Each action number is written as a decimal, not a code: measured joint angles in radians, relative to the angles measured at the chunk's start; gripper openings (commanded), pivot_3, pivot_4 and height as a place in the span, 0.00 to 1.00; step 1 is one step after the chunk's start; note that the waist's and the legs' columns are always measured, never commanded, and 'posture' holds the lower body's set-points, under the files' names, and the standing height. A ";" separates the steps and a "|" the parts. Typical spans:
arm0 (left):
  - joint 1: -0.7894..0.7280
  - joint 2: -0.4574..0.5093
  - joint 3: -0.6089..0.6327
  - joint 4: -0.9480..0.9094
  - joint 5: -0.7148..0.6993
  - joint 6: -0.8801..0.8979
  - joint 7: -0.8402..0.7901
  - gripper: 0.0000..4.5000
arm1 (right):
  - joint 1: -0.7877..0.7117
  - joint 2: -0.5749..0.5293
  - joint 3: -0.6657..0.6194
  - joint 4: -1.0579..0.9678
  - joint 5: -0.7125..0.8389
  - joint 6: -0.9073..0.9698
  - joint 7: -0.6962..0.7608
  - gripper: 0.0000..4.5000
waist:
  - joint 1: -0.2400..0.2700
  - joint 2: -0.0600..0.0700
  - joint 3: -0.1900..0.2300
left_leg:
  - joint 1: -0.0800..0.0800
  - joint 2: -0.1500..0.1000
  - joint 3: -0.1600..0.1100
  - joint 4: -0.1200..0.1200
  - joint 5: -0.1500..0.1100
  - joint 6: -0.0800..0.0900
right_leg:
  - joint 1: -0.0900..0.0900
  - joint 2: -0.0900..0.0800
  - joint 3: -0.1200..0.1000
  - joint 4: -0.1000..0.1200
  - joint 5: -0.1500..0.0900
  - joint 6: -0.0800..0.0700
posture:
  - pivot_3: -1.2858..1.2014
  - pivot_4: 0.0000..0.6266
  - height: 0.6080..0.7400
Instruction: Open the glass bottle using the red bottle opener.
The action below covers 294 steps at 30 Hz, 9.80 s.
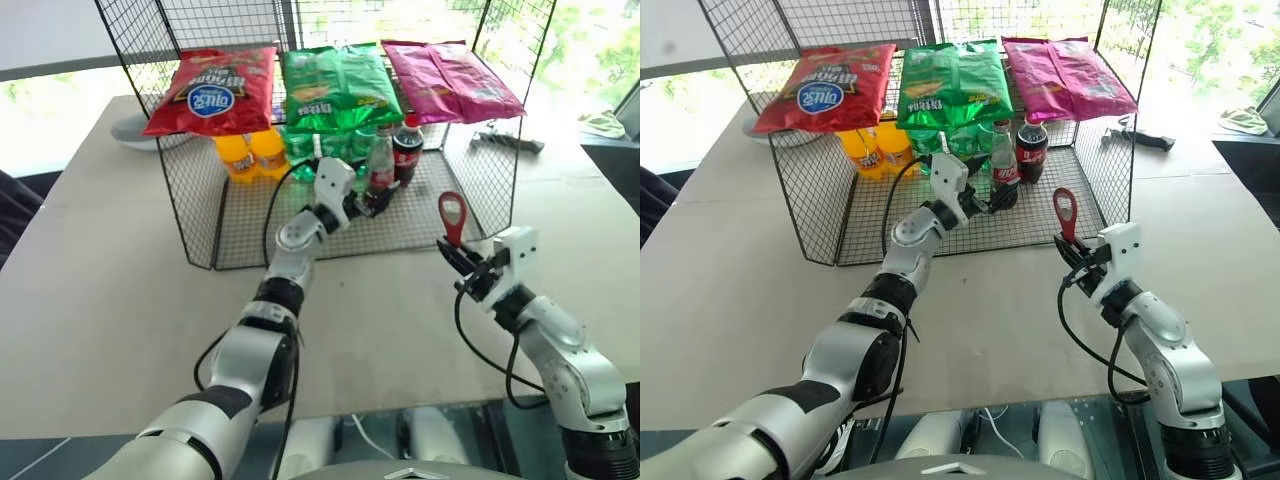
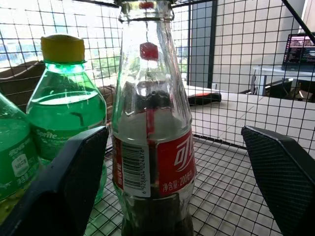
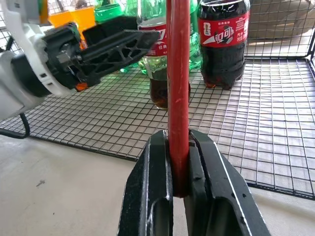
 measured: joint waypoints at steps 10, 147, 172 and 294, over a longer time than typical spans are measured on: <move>-0.135 -0.031 -0.001 0.190 0.103 -0.027 0.201 0.99 | 0.040 0.025 0.018 -0.052 -0.050 -0.040 -0.035 0.00 | 0.001 -0.001 0.001 | 0.000 -0.001 -0.001 0.002 0.000 0.000 | 0.000 0.000 0.000 0.003 0.000 0.000 | 0.52 0.24 1.00; 0.587 0.216 -0.156 -1.110 -0.273 0.440 -0.292 0.41 | -0.109 -0.090 0.200 0.061 -0.563 -0.496 -0.011 0.00 | -0.020 0.000 -0.001 | 0.004 0.001 0.001 0.002 0.000 0.000 | 0.000 0.001 0.006 0.005 0.000 0.000 | 0.52 0.24 1.00; 0.598 0.217 -0.152 -1.104 -0.267 0.439 -0.284 0.41 | -0.225 -0.041 0.291 0.453 -0.957 -1.003 -0.304 0.00 | -0.022 0.000 -0.001 | 0.019 0.001 0.004 -0.001 0.000 0.000 | 0.012 0.002 0.009 0.004 -0.001 -0.001 | 0.52 0.24 1.00; 0.981 0.385 -0.017 -1.285 -0.207 0.453 -0.138 0.98 | 0.235 -0.215 0.092 0.098 -0.008 -0.289 0.116 0.00 | -0.018 0.001 0.002 | 0.014 0.005 0.009 -0.015 -0.003 0.005 | 0.004 -0.001 0.014 -0.004 0.000 -0.001 | 0.52 0.24 1.00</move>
